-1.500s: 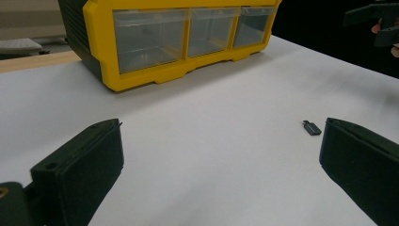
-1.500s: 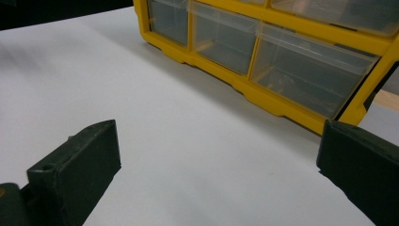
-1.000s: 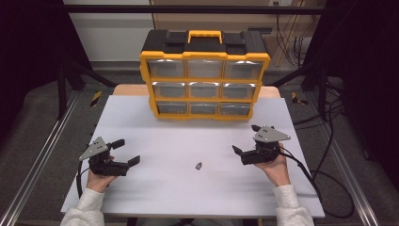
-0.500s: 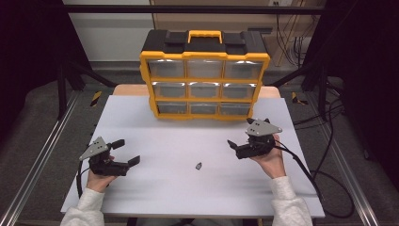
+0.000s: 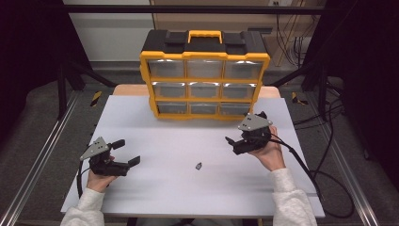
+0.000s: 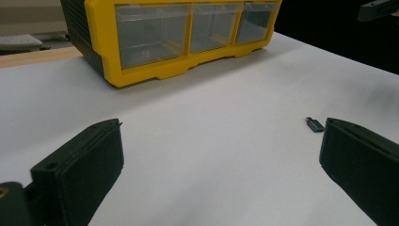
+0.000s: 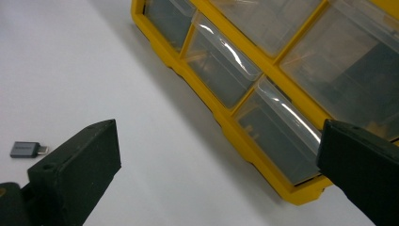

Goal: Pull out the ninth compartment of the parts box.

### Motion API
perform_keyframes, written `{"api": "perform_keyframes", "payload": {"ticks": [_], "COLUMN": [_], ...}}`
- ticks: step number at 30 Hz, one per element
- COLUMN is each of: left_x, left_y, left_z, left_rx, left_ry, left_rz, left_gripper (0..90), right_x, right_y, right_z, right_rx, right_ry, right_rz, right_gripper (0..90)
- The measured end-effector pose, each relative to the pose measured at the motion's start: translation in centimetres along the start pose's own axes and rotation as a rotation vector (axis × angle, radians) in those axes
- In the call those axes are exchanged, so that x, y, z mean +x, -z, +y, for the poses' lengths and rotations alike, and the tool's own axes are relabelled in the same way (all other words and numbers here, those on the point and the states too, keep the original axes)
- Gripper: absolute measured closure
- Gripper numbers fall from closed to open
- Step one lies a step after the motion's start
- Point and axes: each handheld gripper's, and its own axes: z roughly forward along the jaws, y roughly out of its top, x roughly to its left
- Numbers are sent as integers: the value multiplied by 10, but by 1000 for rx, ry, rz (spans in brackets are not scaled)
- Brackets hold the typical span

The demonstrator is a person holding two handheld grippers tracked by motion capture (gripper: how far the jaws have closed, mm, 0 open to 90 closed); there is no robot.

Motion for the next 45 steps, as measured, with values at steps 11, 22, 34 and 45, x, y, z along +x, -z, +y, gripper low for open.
{"api": "perform_keyframes", "payload": {"ticks": [11, 22, 34, 45], "left_x": [0, 1, 1, 1], "left_y": [-1, -1, -2, -2], "left_z": [-1, -1, -2, -2], "left_rx": [2, 10, 14, 20], "left_ry": [1, -2, -4, -6], "left_rz": [4, 10, 14, 15], "left_gripper": [0, 0, 0, 0], "right_x": [-2, -4, -6, -5], "right_y": [-6, -14, -31, -41], "right_z": [10, 17, 22, 21], "right_rx": [62, 112, 192, 243], "right_ry": [93, 158, 236, 320], "right_rz": [-38, -51, -77, -102], "right_gripper": [6, 6, 6, 11]}}
